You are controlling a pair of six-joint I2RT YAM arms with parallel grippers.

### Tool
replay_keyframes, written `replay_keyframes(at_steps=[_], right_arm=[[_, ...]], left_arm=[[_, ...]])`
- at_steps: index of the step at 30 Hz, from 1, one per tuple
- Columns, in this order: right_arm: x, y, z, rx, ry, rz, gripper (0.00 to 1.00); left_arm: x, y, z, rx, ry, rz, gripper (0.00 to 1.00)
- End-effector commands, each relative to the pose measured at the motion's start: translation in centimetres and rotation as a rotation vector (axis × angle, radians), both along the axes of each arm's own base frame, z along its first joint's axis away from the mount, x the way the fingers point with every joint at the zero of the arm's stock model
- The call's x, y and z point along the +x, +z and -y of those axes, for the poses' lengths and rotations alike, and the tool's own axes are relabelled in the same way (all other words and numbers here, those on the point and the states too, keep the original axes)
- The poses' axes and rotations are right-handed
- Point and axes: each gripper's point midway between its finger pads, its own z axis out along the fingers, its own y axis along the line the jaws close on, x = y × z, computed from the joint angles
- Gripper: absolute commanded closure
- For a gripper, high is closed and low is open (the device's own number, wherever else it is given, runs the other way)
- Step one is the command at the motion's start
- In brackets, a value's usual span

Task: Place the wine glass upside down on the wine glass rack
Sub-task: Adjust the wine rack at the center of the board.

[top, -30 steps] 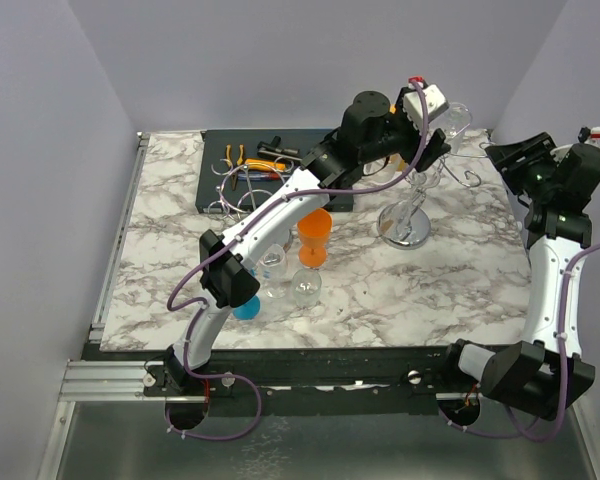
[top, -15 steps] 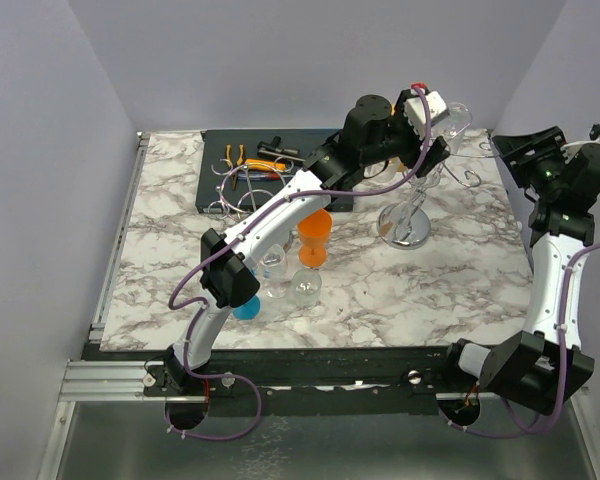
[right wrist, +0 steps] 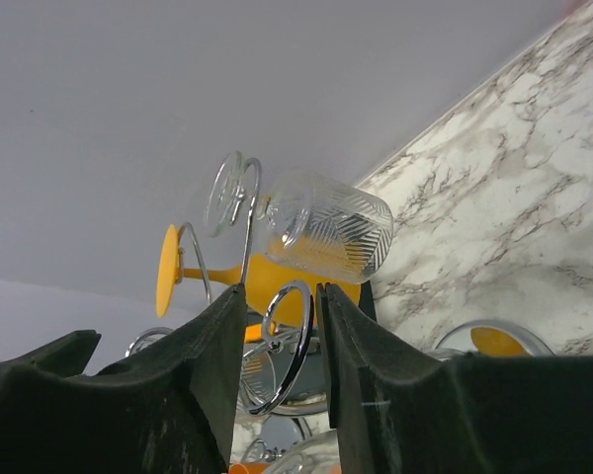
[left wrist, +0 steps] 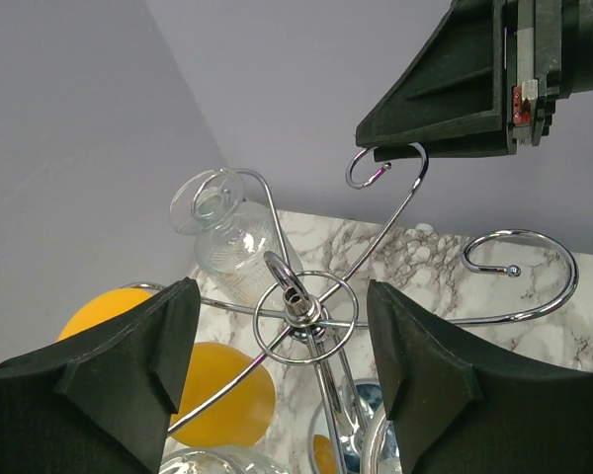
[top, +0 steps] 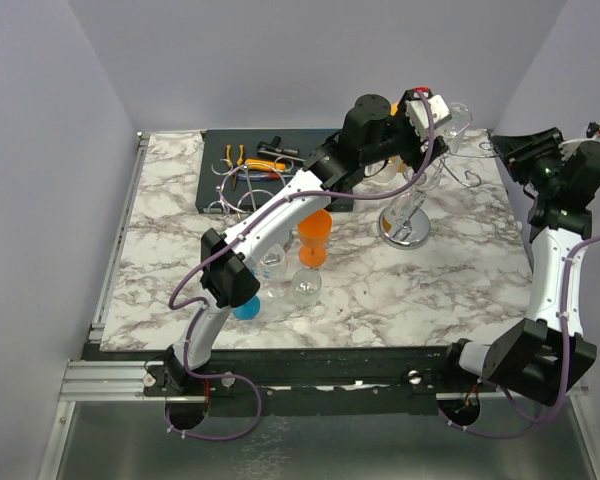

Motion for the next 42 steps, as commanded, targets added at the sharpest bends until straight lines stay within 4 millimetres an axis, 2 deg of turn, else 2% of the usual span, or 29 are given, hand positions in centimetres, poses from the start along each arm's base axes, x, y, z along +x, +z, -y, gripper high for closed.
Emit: replay_keyframes(at_steps=[1, 5, 10, 13, 19, 20, 21, 25, 26, 27, 29, 35, 37, 41, 42], right_arm=[[0.0, -0.1, -0.3, 0.013, 0.029, 0.020, 0.61], [-0.3, -0.1, -0.3, 0.004, 0.020, 0.020, 0.66], [-0.5, -0.2, -0.2, -0.002, 0.008, 0.019, 0.73], [-0.6, -0.3, -0.2, -0.001, 0.005, 0.021, 0.79], [-1.0, -0.2, -0.2, -0.009, -0.011, 0.036, 0.95], [-1.1, -0.2, -0.2, -0.007, -0.013, 0.037, 0.99], [-1.2, -0.3, -0.2, -0.005, -0.017, 0.037, 0.99], [-1.6, -0.4, -0.1, -0.006, -0.033, 0.038, 0.99], [-1.6, -0.2, -0.1, -0.009, -0.040, 0.043, 0.99], [-1.6, -0.1, 0.1, -0.014, -0.048, 0.045, 0.99], [-1.8, 0.2, 0.4, -0.022, -0.073, 0.053, 0.99], [-2.0, -0.4, 1.4, -0.015, -0.137, 0.017, 0.99], [-2.1, -0.6, 1.5, -0.009, -0.152, 0.014, 0.99], [-2.8, -0.8, 2.0, -0.010, -0.198, 0.009, 0.99], [-3.0, -0.8, 2.0, -0.013, -0.205, 0.013, 0.99]], left_arm=[[0.0, 0.4, 0.7, 0.000, -0.030, 0.066, 0.29], [-0.3, -0.1, 1.1, 0.012, -0.061, 0.079, 0.38], [-1.0, -0.8, 1.5, 0.025, -0.108, 0.069, 0.44], [-1.1, -1.4, 1.6, 0.041, -0.124, 0.074, 0.50], [-0.8, -1.3, 1.6, 0.044, -0.114, 0.095, 0.58], [-5.4, 11.6, -4.0, -0.113, -0.097, 0.246, 0.60], [-0.6, -0.9, 1.6, 0.042, -0.103, 0.110, 0.61], [-0.3, -1.1, 1.8, 0.044, -0.096, 0.118, 0.64], [-1.1, -1.1, 2.4, 0.042, -0.111, 0.120, 0.65], [-0.1, -1.4, 2.0, 0.045, -0.095, 0.115, 0.65], [-0.1, -1.3, 2.1, 0.039, -0.099, 0.109, 0.66], [-1.2, -1.0, 2.1, 0.029, -0.143, 0.083, 0.67], [-1.2, -0.9, 2.1, 0.031, -0.147, 0.086, 0.71], [-1.1, -0.8, 2.1, 0.029, -0.145, 0.095, 0.90], [-1.1, -0.8, 2.1, 0.028, -0.145, 0.096, 0.91]])
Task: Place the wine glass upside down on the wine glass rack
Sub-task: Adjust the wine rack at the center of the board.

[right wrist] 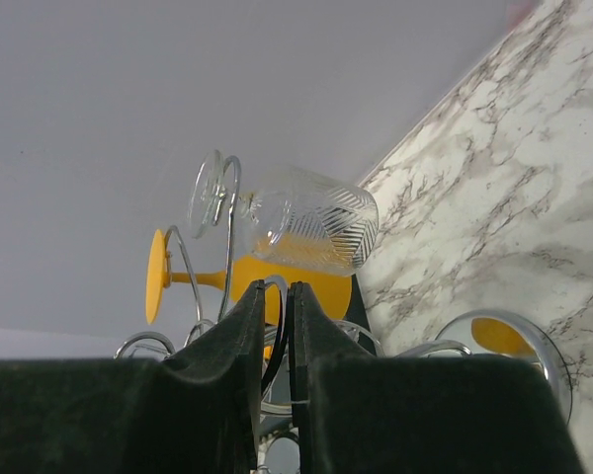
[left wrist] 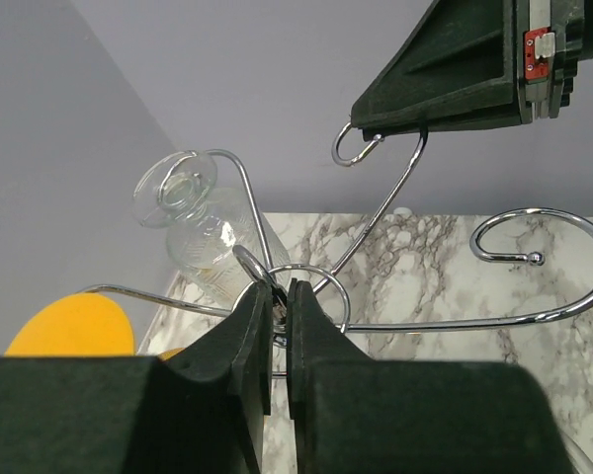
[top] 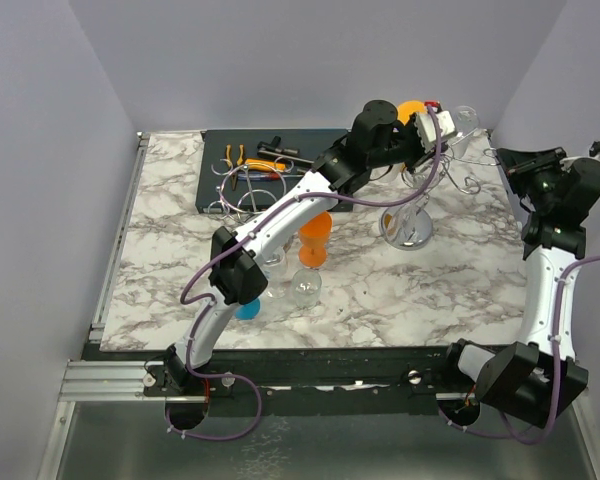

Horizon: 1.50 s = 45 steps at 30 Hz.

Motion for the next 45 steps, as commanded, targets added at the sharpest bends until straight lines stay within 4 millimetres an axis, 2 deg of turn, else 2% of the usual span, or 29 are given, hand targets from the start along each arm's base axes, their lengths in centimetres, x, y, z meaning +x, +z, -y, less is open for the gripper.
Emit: replay_keyframes(at_steps=[1, 10, 14, 20, 28, 32, 35, 38, 39, 41, 45], right_arm=[[-1.2, -0.1, 1.1, -0.042, -0.083, 0.004, 0.99], [-2.6, -0.6, 0.6, -0.008, -0.101, 0.006, 0.99], [-2.6, -1.2, 0.0, 0.025, -0.075, 0.001, 0.99], [-2.5, -0.9, -1.0, 0.062, -0.024, 0.016, 0.99], [-2.7, -1.4, -1.3, 0.084, -0.014, 0.015, 0.99], [-2.7, -1.4, -1.4, 0.087, -0.012, 0.013, 0.99], [-2.8, -0.9, -1.1, 0.069, -0.027, 0.008, 0.99], [-2.7, -0.1, -0.7, 0.049, -0.044, 0.013, 0.85], [-2.6, 0.2, -0.5, 0.046, -0.053, 0.014, 0.81], [-2.5, 0.7, -0.3, 0.035, -0.057, 0.017, 0.74], [-2.5, 1.9, -0.2, 0.014, -0.059, 0.032, 0.59]], left_arm=[[-0.7, 1.8, 0.1, -0.026, -0.031, 0.027, 0.92], [0.3, 2.4, 0.7, -0.053, -0.013, 0.076, 0.91], [0.4, 2.7, 1.0, -0.062, -0.020, 0.125, 0.91], [1.3, 2.6, 1.1, -0.051, 0.018, 0.208, 0.91], [2.1, 3.9, 0.9, -0.083, 0.054, 0.280, 0.88], [1.3, 4.1, 1.0, -0.082, 0.028, 0.276, 0.79], [-0.1, 3.8, 1.1, -0.066, -0.016, 0.270, 0.71], [-1.5, 3.4, 1.1, -0.039, -0.040, 0.272, 0.52], [-1.8, 3.5, 0.9, -0.037, -0.042, 0.269, 0.48], [-1.9, 4.0, 0.6, -0.045, -0.031, 0.258, 0.45], [-2.2, 5.4, -0.3, -0.062, -0.007, 0.244, 0.44]])
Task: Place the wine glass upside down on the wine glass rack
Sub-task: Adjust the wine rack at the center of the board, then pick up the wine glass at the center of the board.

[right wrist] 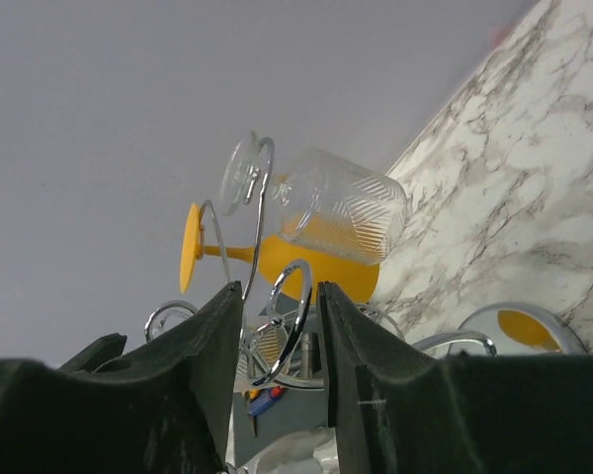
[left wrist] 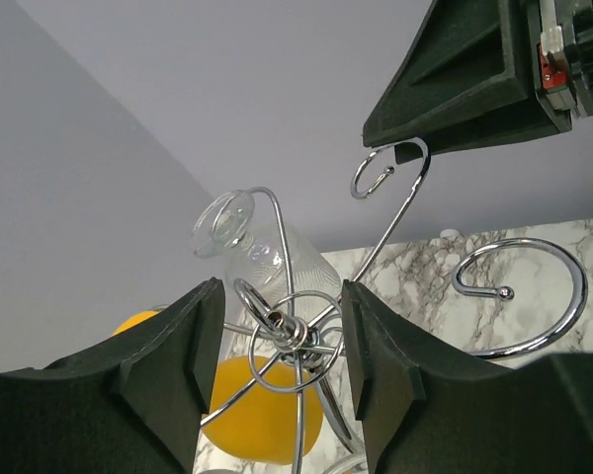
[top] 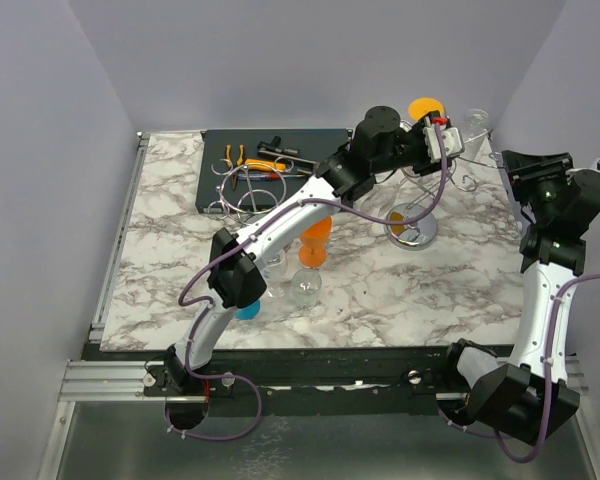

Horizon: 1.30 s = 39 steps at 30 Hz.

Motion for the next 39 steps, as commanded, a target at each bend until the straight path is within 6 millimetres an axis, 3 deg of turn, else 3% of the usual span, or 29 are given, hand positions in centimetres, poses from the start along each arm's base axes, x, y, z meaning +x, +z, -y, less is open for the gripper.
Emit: replay_keyframes(at_steps=[1, 10, 17, 21, 23, 26, 30, 33, 35, 39], right_arm=[[-0.2, 1.5, -0.2, -0.046, 0.018, -0.001, 0.53], [-1.4, 4.1, 0.4, -0.121, -0.034, -0.003, 0.30], [-2.1, 5.9, -0.3, -0.167, -0.014, 0.029, 0.09], [-2.6, 8.0, -0.5, -0.221, -0.010, 0.065, 0.05], [-2.7, 10.1, -1.1, -0.259, 0.020, 0.118, 0.05], [-2.5, 13.3, -1.8, -0.306, 0.061, 0.171, 0.05], [-1.8, 16.1, -3.3, -0.364, 0.121, 0.208, 0.04], [-0.6, 17.7, -5.9, -0.398, 0.211, 0.244, 0.00], [0.9, 19.1, -10.0, -0.458, 0.293, 0.270, 0.00], [3.4, 19.2, -22.4, -0.621, 0.472, 0.247, 0.00]], left_arm=[[-1.4, 4.0, -1.6, -0.051, 0.015, 0.024, 0.43], [-2.7, 7.1, -3.2, -0.114, 0.014, -0.034, 0.36], [-2.9, 9.8, -5.6, -0.179, 0.069, -0.107, 0.19], [-1.2, 11.9, -9.0, -0.287, 0.119, -0.290, 0.01], [-0.3, 12.4, -11.0, -0.312, 0.159, -0.355, 0.01], [0.1, 11.4, -13.8, -0.240, 0.216, -0.368, 0.01], [-0.6, 9.6, -17.5, -0.116, 0.316, -0.374, 0.01], [-1.3, 8.6, -21.1, -0.087, 0.356, -0.430, 0.01], [-1.7, 7.8, -23.3, -0.063, 0.401, -0.463, 0.01], [-2.3, 7.3, -28.4, -0.068, 0.512, -0.498, 0.01]])
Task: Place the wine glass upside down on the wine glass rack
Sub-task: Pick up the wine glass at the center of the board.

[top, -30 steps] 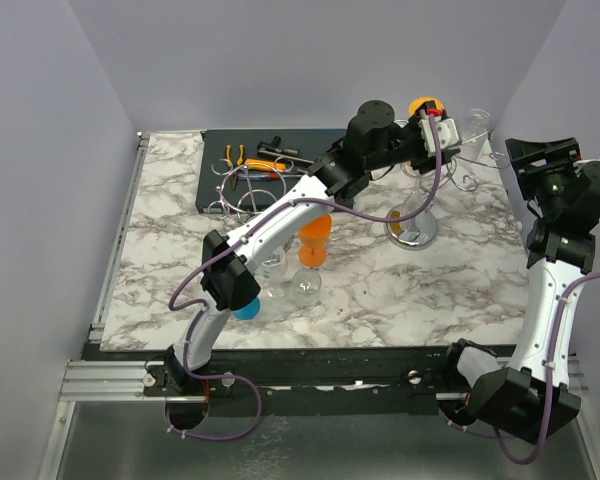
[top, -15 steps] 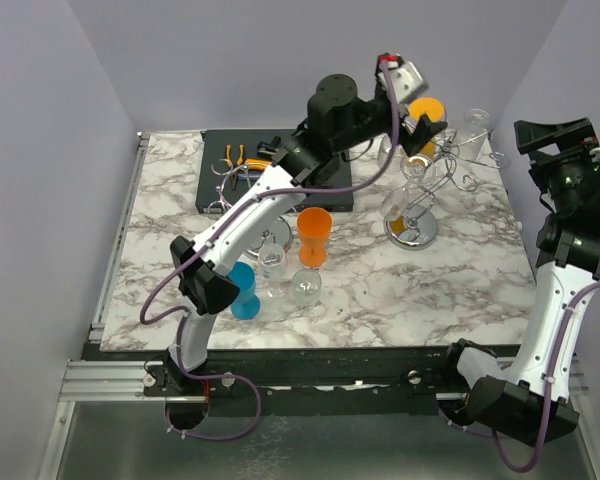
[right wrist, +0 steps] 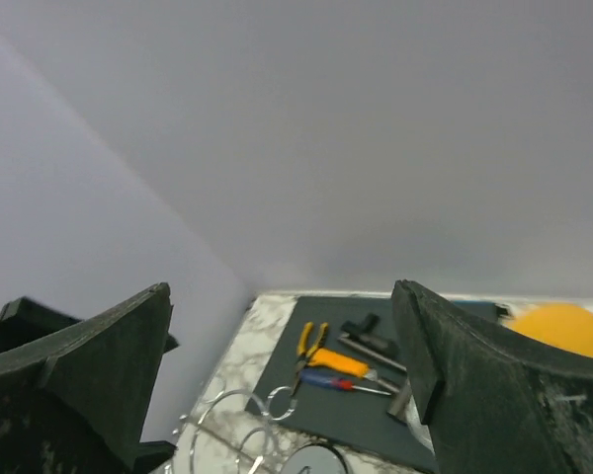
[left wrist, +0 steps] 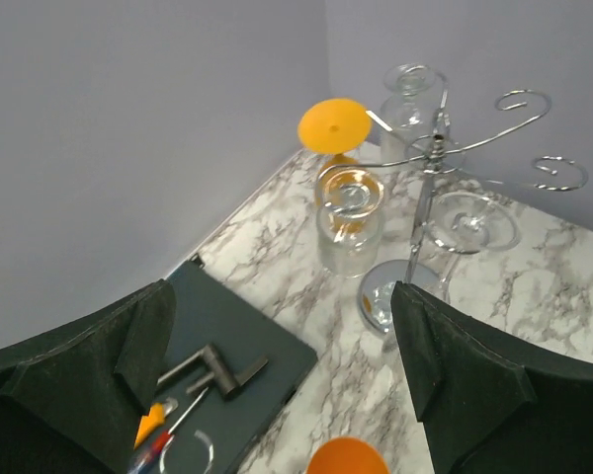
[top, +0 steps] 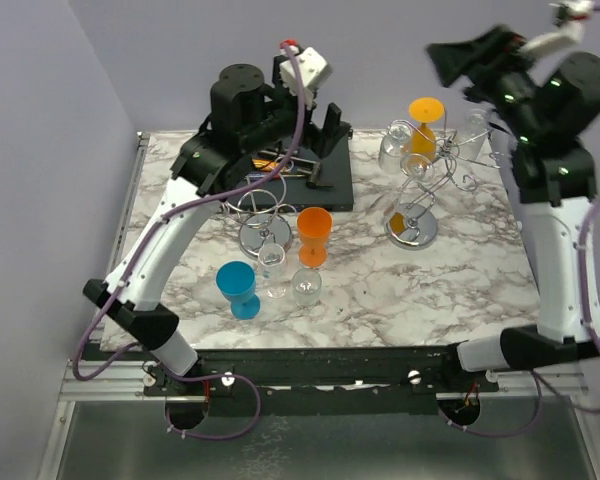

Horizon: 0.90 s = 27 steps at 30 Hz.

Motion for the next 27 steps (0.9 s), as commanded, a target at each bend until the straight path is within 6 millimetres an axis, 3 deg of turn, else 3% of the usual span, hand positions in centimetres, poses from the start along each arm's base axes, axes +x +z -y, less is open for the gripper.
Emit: replay_keyframes(at_steps=[1, 4, 6, 9, 12, 15, 19, 27], right_arm=[[2.0, -1.7, -11.1, -0.256, 0.110, -0.045, 0.00], [1.5, -2.7, -17.9, -0.368, 0.162, -0.049, 0.00], [0.8, -4.0, -21.0, -0.415, 0.198, -0.066, 0.00], [-0.5, -6.1, -23.8, -0.460, 0.226, -0.092, 0.00], [-2.5, -7.6, -25.2, -0.480, 0.251, -0.105, 0.00], [-4.4, -11.0, -26.5, -0.518, 0.283, -0.171, 0.01], [-7.5, -16.3, -27.2, -0.563, 0.314, -0.266, 0.03], [-12.7, -26.2, -25.5, -0.616, 0.361, -0.507, 0.11]], left_arm=[[-1.0, -0.9, -7.0, 0.031, 0.156, -0.074, 0.01], [-1.9, -0.6, -10.9, 0.082, 0.241, 0.003, 0.01], [-1.9, -0.4, -14.0, 0.074, 0.347, 0.012, 0.01], [-2.2, -1.1, -17.8, 0.088, 0.451, 0.017, 0.01], [-2.6, -1.9, -20.3, 0.117, 0.530, 0.020, 0.01], [-3.1, -3.3, -21.5, 0.146, 0.575, -0.009, 0.01], [-4.1, -4.8, -21.6, 0.146, 0.563, -0.041, 0.01], [-4.6, -7.1, -20.3, 0.119, 0.504, -0.106, 0.01]])
